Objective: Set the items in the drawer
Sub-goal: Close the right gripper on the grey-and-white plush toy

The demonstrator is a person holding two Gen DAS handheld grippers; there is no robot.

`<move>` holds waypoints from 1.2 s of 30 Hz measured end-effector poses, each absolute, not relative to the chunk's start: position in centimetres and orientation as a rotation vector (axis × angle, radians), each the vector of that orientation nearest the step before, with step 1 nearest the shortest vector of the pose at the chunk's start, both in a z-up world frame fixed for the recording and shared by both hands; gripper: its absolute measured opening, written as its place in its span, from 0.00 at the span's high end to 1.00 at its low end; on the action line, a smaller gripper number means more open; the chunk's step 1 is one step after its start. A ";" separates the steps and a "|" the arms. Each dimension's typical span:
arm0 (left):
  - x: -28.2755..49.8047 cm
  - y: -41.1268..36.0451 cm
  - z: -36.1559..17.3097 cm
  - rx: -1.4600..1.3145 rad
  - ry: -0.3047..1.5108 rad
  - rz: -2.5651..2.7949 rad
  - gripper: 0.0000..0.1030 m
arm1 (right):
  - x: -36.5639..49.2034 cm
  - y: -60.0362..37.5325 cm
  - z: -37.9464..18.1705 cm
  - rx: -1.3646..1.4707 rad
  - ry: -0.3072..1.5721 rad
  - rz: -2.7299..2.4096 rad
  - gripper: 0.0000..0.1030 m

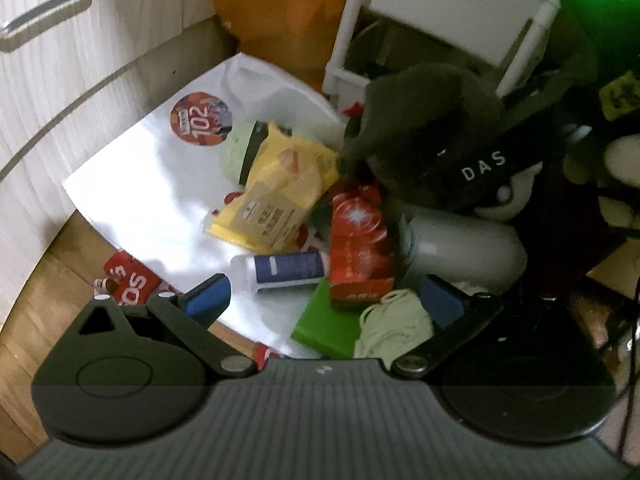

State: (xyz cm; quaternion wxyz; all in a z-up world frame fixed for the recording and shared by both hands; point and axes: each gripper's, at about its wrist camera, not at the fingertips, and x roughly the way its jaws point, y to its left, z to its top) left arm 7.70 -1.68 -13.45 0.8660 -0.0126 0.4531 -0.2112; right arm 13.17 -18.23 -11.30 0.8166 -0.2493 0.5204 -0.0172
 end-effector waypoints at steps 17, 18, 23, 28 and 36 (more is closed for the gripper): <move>7.6 -0.9 -12.7 -0.060 0.939 -0.406 0.00 | 14.2 -19.3 -8.6 -0.363 1.031 0.117 0.30; 7.6 -1.0 -12.7 -0.058 0.936 -0.405 0.00 | 14.1 -19.1 -8.3 -0.340 1.040 0.141 0.36; 7.8 -1.0 -12.7 -0.067 0.941 -0.396 0.00 | 12.1 -18.3 -7.3 -0.202 1.111 0.290 0.37; 8.1 -0.6 -13.5 -0.085 0.980 -0.372 0.00 | 9.6 -16.5 -7.8 -0.444 1.098 0.250 0.20; 8.5 0.2 -15.0 -0.126 1.012 -0.348 0.00 | 9.3 -15.6 -12.8 -0.682 1.160 0.138 0.19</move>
